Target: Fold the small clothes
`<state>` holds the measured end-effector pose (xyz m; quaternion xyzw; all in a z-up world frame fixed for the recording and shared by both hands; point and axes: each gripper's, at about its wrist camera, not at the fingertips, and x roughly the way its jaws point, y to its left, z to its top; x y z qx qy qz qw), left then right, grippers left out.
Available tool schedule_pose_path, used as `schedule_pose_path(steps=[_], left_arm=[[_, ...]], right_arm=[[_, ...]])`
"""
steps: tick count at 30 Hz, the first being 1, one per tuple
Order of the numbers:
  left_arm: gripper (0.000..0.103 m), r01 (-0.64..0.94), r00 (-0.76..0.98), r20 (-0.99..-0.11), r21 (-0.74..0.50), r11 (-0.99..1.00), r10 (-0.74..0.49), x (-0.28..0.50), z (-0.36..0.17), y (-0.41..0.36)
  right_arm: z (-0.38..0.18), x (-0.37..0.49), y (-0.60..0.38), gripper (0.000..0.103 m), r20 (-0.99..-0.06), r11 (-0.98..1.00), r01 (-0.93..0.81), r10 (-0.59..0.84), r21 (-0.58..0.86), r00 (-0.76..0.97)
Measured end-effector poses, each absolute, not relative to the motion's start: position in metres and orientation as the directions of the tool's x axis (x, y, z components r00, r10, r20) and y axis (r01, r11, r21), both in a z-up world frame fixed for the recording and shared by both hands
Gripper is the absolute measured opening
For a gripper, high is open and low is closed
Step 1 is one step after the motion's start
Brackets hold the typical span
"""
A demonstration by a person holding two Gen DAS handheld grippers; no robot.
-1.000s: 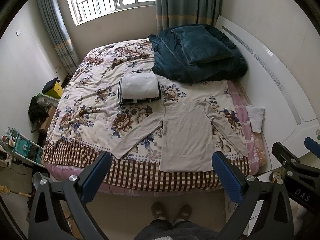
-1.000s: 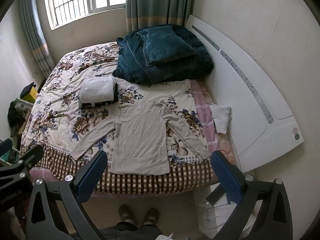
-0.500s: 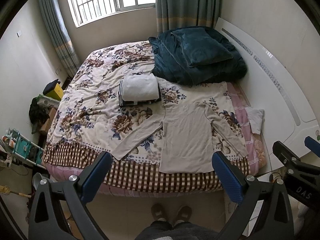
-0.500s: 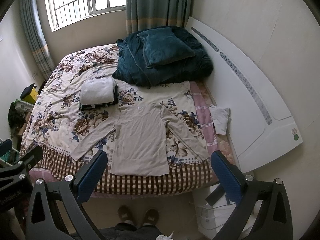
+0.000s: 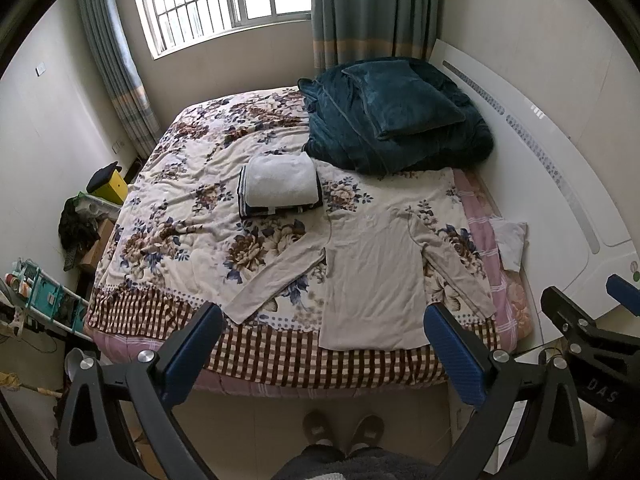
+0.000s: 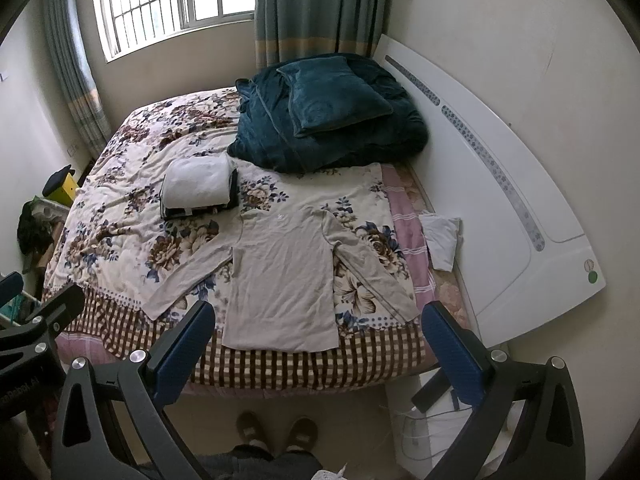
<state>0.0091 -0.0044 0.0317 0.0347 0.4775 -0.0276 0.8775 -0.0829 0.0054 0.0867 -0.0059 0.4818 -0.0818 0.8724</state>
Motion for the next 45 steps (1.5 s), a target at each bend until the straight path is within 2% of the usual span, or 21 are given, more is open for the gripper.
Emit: schedule_pose_path(steps=[38, 42, 45], left_arm=[[0.103, 0.087, 0.545, -0.838, 0.029, 0.996, -0.023, 0.012, 0.034, 0.001], [0.103, 0.088, 0.575, -0.818, 0.073, 0.993, 0.009, 0.037, 0.019, 0.002], [0.103, 0.103, 0.586, -0.810, 0.103, 0.989, 0.024, 0.063, -0.012, 0.000]], right_arm=[[0.086, -0.077, 0.015, 0.103, -0.844, 0.984, 0.155, -0.157, -0.089, 0.513], [0.065, -0.066, 0.007, 0.103, -0.850, 0.973, 0.215, -0.181, -0.082, 0.495], [0.027, -0.050, -0.011, 0.103, -0.864, 0.951, 0.304, -0.195, -0.051, 0.465]])
